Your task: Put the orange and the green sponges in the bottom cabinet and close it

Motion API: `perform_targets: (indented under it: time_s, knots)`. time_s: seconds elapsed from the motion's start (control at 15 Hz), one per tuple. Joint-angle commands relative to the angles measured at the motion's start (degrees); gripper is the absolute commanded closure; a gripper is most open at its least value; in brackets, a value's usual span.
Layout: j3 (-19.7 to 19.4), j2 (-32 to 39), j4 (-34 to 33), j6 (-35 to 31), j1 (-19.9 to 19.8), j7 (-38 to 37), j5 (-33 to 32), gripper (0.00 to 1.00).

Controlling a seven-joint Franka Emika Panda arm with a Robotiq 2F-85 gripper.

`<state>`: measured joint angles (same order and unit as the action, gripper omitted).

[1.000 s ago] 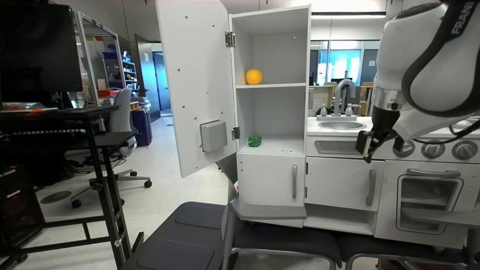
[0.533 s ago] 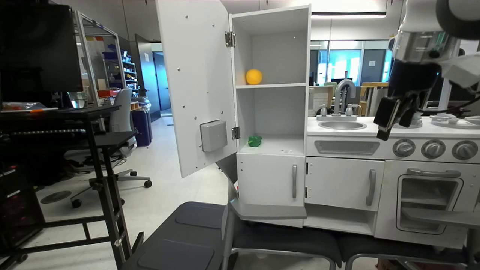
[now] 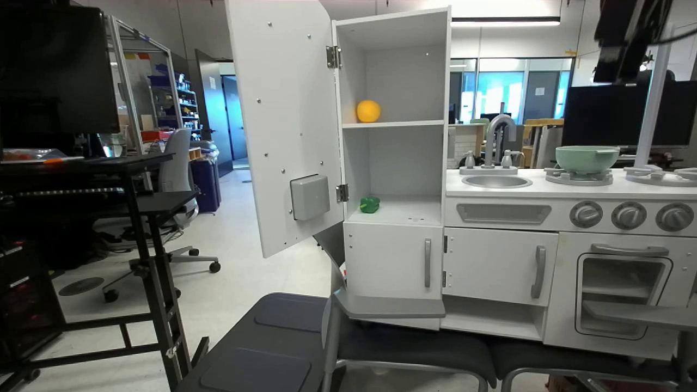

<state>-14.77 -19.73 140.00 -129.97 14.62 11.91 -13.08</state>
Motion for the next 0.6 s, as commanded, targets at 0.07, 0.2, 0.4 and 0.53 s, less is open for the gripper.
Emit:
perform_targets:
  time_s: [0.07,0.2,0.4,0.53]
  knots:
    - [10.3,-9.3,-1.6,14.0,-4.1,1.9,4.7,0.0]
    - [11.9,-10.6,0.0,14.0,-4.5,1.6,5.7,0.0]
    - [13.3,-12.7,3.0,13.1,-5.1,-0.6,6.9,0.0]
    - [13.8,-14.5,3.3,14.8,-5.5,-2.3,8.2,0.0]
